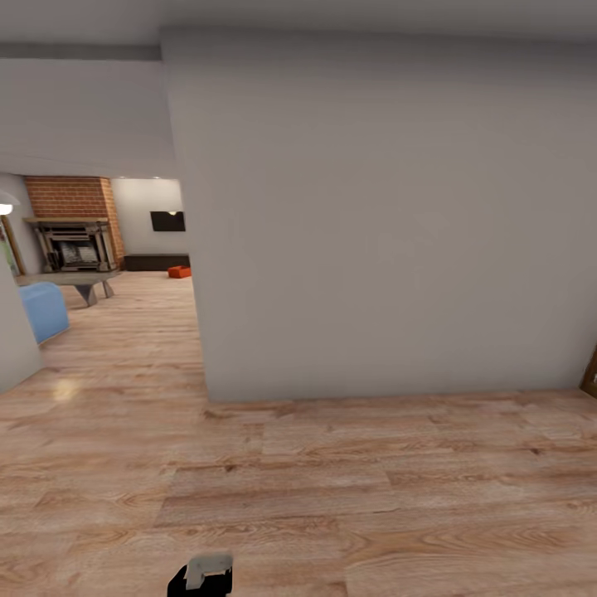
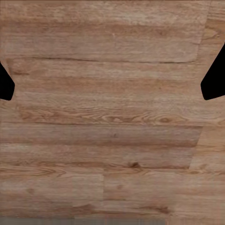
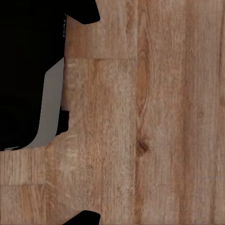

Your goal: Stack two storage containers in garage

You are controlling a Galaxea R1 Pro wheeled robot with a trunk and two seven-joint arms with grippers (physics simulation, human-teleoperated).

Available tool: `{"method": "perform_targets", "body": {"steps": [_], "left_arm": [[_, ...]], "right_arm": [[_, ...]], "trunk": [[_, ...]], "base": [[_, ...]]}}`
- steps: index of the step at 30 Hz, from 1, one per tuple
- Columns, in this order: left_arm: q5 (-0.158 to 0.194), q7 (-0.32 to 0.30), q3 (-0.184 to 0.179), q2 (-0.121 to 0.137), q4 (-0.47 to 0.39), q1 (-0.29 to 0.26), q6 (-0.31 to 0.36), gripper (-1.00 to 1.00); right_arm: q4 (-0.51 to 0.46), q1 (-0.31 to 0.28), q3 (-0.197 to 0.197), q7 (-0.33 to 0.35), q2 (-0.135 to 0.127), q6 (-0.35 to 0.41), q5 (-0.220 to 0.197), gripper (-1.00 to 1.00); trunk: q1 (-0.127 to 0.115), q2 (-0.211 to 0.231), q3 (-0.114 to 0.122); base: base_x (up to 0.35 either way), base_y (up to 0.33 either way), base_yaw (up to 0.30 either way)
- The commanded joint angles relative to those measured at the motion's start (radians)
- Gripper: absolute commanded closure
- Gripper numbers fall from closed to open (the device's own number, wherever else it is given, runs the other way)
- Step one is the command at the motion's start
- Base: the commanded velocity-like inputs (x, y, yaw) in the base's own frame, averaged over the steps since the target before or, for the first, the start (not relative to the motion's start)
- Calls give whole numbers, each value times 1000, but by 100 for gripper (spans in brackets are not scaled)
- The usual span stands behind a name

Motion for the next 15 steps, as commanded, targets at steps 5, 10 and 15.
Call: {"method": "perform_targets", "body": {"steps": [5, 10, 15], "left_arm": [[10, 7, -8, 2, 1, -1, -4, -100], [10, 7, -8, 2, 1, -1, -4, -100], [10, 7, -9, 1, 1, -1, -5, -100]], "right_arm": [[1, -1, 8, -10, 0, 0, 5, -100], [1, -1, 7, -9, 1, 1, 1, -100], [1, -1, 9, -8, 1, 1, 1, -100]], "trunk": [[1, -1, -1], [1, -1, -1], [1, -1, -1]], "base": [[339, 0, 0], [339, 0, 0], [339, 0, 0]]}}
